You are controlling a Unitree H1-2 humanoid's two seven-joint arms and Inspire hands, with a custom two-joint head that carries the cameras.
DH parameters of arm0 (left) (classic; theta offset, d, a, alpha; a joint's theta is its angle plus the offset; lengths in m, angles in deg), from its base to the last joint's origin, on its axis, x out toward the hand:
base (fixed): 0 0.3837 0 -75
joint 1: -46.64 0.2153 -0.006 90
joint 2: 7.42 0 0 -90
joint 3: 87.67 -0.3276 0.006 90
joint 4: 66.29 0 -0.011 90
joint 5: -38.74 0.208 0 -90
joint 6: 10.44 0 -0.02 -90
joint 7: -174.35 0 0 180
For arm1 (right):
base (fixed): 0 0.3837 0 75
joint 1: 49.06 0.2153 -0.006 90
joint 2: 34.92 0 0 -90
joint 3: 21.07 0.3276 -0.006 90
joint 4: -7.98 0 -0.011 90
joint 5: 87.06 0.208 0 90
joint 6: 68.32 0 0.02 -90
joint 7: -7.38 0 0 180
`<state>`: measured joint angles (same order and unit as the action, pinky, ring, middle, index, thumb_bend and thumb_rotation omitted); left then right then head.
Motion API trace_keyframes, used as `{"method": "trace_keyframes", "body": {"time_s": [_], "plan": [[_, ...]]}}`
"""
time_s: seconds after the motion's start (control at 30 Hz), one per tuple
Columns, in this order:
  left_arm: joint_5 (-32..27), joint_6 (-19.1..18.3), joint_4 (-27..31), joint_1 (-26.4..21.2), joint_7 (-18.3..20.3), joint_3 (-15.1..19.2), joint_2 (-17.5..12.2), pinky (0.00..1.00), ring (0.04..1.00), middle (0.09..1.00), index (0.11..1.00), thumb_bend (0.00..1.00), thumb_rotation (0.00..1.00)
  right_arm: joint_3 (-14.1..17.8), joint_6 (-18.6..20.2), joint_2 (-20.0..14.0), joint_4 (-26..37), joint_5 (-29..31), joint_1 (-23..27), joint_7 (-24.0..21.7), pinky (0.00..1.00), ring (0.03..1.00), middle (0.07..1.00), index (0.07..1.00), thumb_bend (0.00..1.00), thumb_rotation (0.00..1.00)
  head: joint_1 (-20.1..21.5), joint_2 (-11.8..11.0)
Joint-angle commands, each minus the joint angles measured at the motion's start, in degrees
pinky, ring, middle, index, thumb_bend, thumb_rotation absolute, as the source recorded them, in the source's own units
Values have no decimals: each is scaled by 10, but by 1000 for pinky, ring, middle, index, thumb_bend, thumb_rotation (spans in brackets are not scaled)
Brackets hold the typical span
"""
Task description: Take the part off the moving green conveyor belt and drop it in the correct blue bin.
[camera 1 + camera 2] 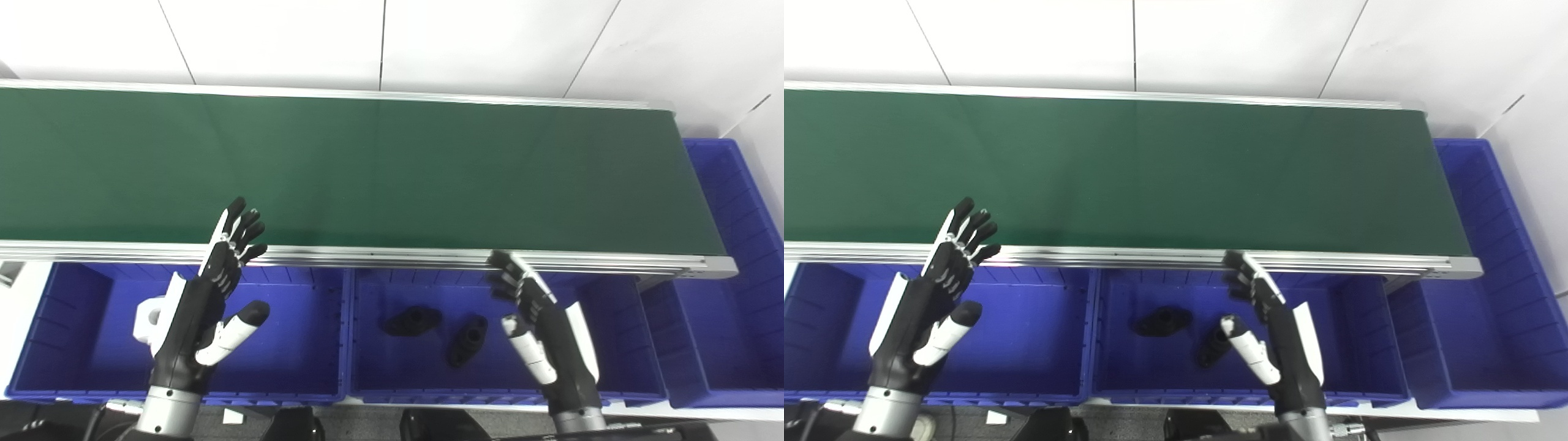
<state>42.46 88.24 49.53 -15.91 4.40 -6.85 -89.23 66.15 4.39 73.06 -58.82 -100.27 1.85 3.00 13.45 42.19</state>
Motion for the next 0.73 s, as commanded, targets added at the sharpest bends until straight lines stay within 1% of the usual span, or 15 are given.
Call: {"method": "trace_keyframes", "body": {"time_s": [0.0,0.1,0.2,0.27,0.4,0.43,0.47,0.67,0.7], "plan": [[2,32,7,-1,-6,0,-1,868,934,961,1000,732,769,-7,-54,-6,-8,9,0,13,848,895,938,977,767,989,-1,-2],[0,37,3,0,-4,0,-2,878,941,967,1000,731,765,-14,-66,-10,-20,17,0,20,908,952,987,998,784,991,-4,-9],[-4,43,-2,1,-2,-2,-3,889,945,965,1000,724,746,-19,-70,-14,-25,19,2,25,938,982,999,1000,803,976,-8,-18],[-5,48,-6,2,-2,-3,-3,892,945,963,1000,724,742,-21,-73,-16,-29,15,2,29,934,982,1000,1000,816,969,-12,-26],[-4,57,-14,4,-2,-3,-4,884,940,959,1000,727,741,-24,-83,-21,-38,8,4,36,934,989,1000,1000,839,968,-15,-35],[-3,60,-15,4,-1,-4,-4,886,942,960,1000,717,734,-24,-86,-22,-40,5,5,38,920,987,1000,1000,838,974,-15,-35],[-3,64,-18,4,-1,-4,-5,887,943,960,1000,714,732,-24,-88,-22,-43,1,6,40,915,986,1000,1000,838,976,-13,-42],[-3,79,-31,2,-1,-3,-7,880,940,962,997,751,727,-28,-93,-23,-55,-11,10,54,922,991,1000,1000,840,980,-7,-53],[-2,82,-33,2,-1,-3,-7,880,940,962,997,750,726,-29,-93,-24,-57,-12,11,57,922,992,1000,1000,840,980,-6,-57]]}}
